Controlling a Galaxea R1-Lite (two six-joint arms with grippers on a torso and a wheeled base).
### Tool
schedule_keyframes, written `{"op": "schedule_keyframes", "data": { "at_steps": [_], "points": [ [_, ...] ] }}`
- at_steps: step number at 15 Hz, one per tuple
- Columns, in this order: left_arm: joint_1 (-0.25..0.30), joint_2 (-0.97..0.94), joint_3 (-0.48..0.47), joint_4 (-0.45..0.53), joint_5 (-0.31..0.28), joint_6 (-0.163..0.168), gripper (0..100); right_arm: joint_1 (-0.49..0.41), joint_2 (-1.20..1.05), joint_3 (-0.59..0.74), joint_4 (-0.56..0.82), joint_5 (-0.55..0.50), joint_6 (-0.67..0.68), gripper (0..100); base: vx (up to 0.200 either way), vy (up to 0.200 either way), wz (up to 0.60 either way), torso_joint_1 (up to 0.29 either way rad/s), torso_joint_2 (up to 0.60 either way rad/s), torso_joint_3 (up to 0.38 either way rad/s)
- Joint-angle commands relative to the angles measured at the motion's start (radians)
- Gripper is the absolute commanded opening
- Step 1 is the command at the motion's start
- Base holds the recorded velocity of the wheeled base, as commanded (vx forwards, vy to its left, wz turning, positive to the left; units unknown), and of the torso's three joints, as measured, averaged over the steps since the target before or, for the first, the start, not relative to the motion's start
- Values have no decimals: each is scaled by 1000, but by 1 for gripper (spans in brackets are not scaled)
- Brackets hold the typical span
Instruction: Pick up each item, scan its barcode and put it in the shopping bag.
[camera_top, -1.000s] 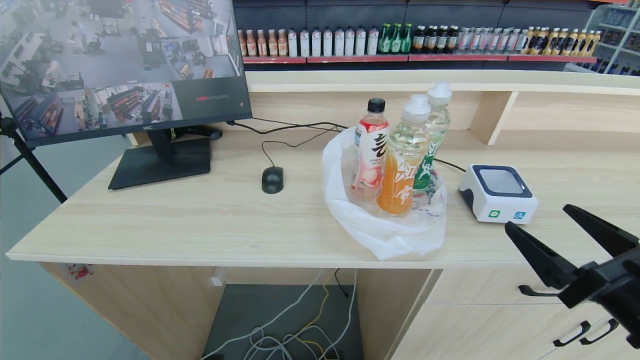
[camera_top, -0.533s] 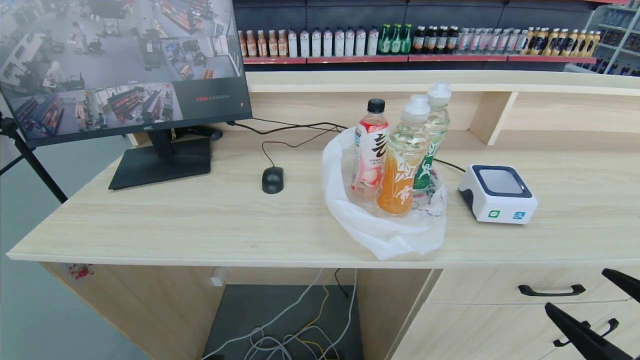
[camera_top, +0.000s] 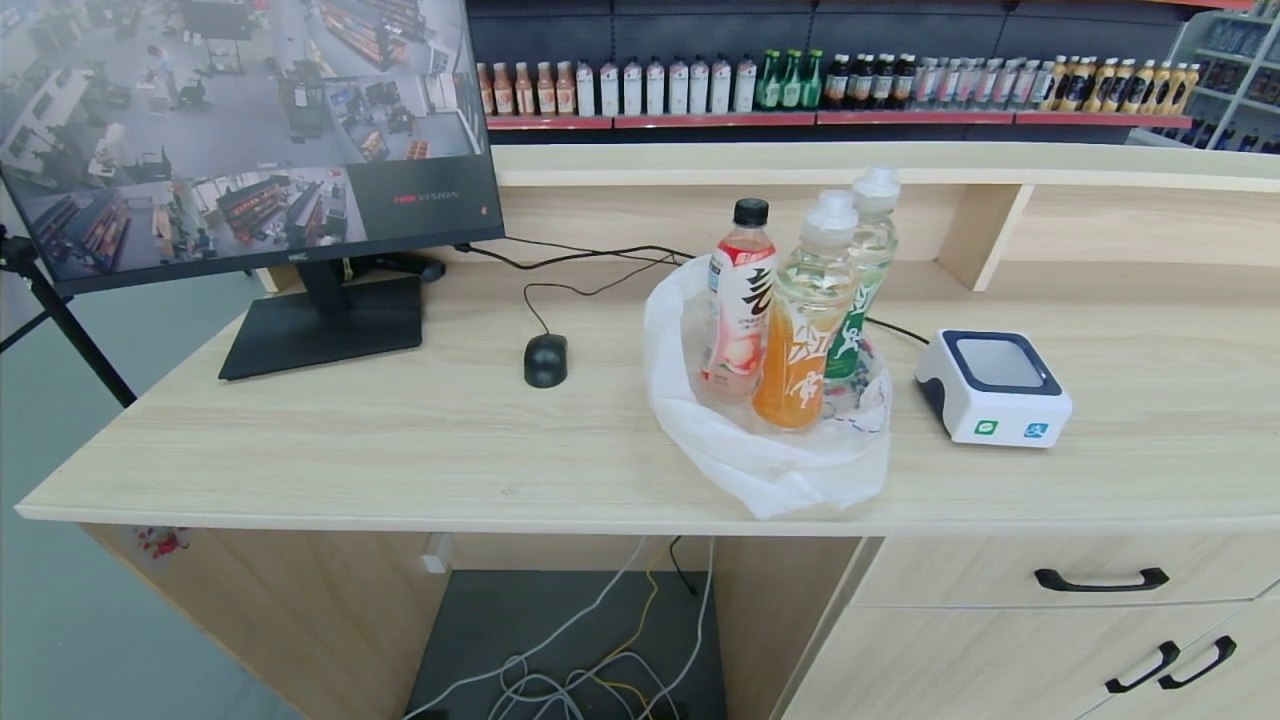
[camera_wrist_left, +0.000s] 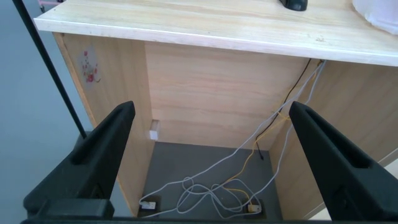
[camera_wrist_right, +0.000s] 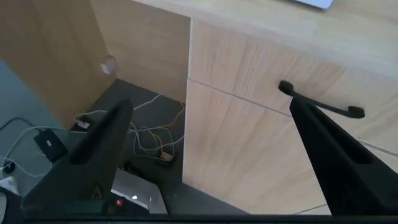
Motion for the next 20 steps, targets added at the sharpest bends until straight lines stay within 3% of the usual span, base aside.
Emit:
{"op": "schedule_keyframes", "data": {
  "at_steps": [1, 4, 6, 8, 18, 20],
  "points": [
    [1, 0, 1, 0, 0, -4, 100, -72, -80, -9, 42, -11, 6, 100, 0, 0, 0, 0, 0, 0],
    [1, 0, 0, 0, 0, -7, 100, -343, -48, -8, 48, -59, 109, 100, 0, 0, 0, 0, 0, 0],
    [1, 0, 0, 0, 0, -7, 100, -428, -97, -3, 48, -57, 135, 100, 0, 0, 0, 0, 0, 0],
    [1, 0, 1, 0, 0, -5, 100, -422, -176, 15, 48, 38, 119, 100, 0, 0, 0, 0, 0, 0],
    [1, 0, 0, 0, 0, -4, 100, -422, -176, 14, 48, 39, 121, 100, 0, 0, 0, 0, 0, 0],
    [1, 0, 1, 0, 0, -7, 100, -422, -176, 15, 48, 39, 121, 100, 0, -200, 0, 5, -2, 0]
  ]
}}
